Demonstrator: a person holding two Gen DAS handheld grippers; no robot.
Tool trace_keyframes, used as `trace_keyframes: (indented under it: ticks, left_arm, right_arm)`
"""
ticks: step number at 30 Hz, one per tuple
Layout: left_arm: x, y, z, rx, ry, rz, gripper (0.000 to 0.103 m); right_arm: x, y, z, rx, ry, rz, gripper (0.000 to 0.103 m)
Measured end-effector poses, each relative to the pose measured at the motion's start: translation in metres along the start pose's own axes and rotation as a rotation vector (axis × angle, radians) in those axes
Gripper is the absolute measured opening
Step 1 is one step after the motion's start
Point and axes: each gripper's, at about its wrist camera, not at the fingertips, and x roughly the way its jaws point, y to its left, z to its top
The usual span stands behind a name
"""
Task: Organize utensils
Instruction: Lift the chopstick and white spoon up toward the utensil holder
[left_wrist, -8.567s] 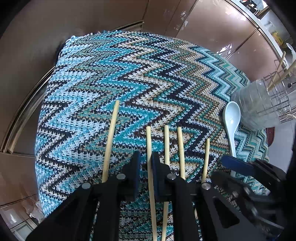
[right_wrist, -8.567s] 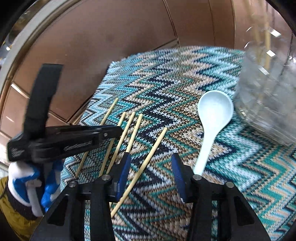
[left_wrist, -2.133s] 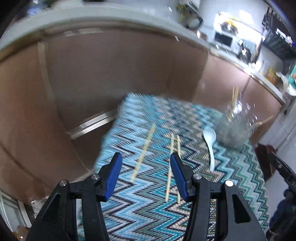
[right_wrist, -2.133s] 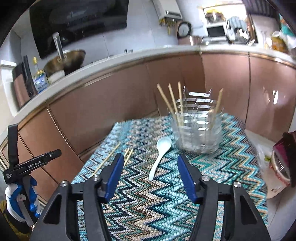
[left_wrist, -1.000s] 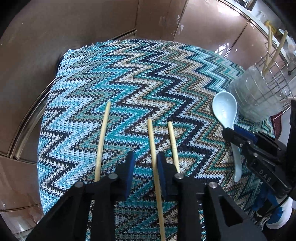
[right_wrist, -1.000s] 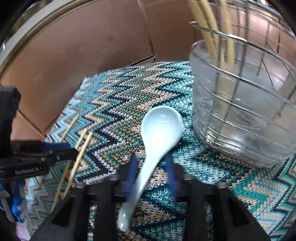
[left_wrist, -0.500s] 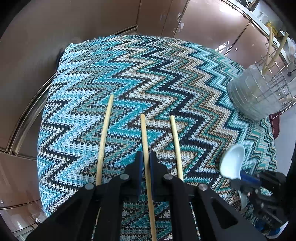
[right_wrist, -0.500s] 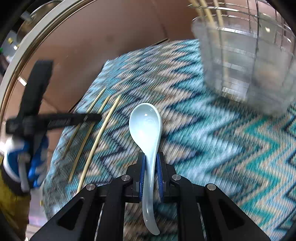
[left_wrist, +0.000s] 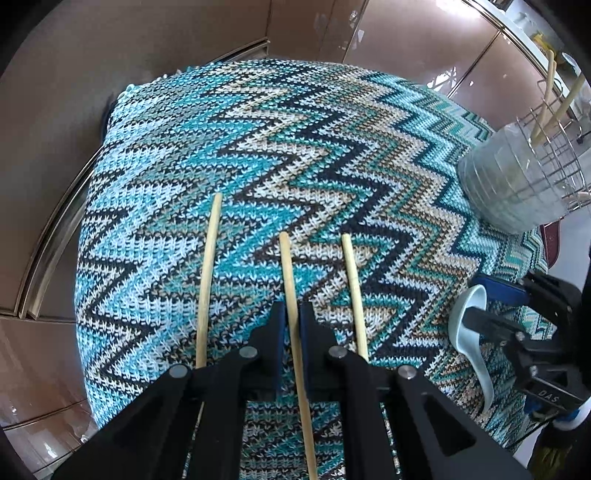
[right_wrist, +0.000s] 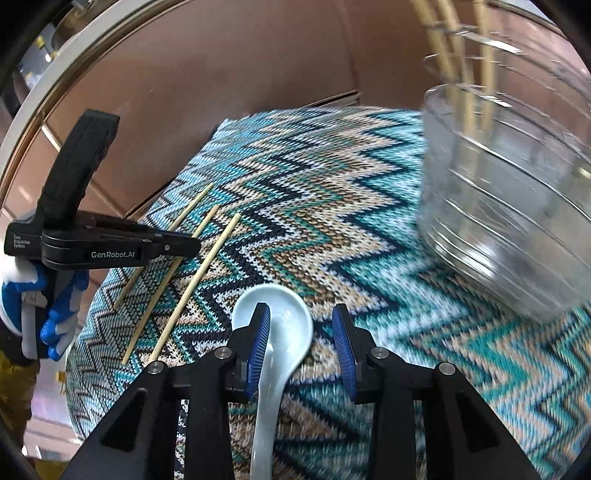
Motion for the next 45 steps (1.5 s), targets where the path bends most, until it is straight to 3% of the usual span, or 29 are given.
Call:
trace_keyframes:
  ticks: [4,7,8,11,15,24,32,38,45]
  left_arm:
    - [0.000,-0.003,0.002,0.011,0.002,0.012,0.008]
    - [0.004,-0.018,0.007,-0.003,0.001,0.021,0.007]
    - [0.005,-0.023,0.005,-0.007,-0.003,0.028,0.006]
    - [0.005,-0.027,-0.002,-0.020,-0.030,0.041,0.005]
    - [-0.017,-0.031,-0.019,-0.044,-0.129,0.028,0.005]
    - [-0.102,-0.035,-0.055,-0.080,-0.381,-0.031,0.004]
    - [-0.165,-0.059,-0.070,-0.050,-0.527,-0.063,0.004]
    - [-0.209,-0.100,-0.061,0.001,-0.625,-0.120,0.004]
    - [-0.249,-0.139,-0.021,0.019,-0.737,-0.214,0.004]
  right_arm:
    - [0.014,0.005,0.006,-0.099,0.070,0.021,0.035]
    - [0.018,0.012,0.012,-0.155,0.100,0.011,0.013]
    - [0.017,0.015,0.012,-0.180,0.109,0.001,0.011]
    - [0.009,0.025,0.008,-0.239,0.120,-0.026,0.009]
    - [-0.009,0.037,-0.005,-0.264,0.091,-0.072,0.008]
    - [-0.086,0.062,-0.036,-0.246,-0.117,-0.149,0.007]
    - [-0.158,0.076,-0.051,-0.218,-0.313,-0.187,0.007]
    - [-0.216,0.071,-0.046,-0.182,-0.461,-0.220,0.007]
    - [-0.269,0.050,-0.016,-0.135,-0.644,-0.304,0.007]
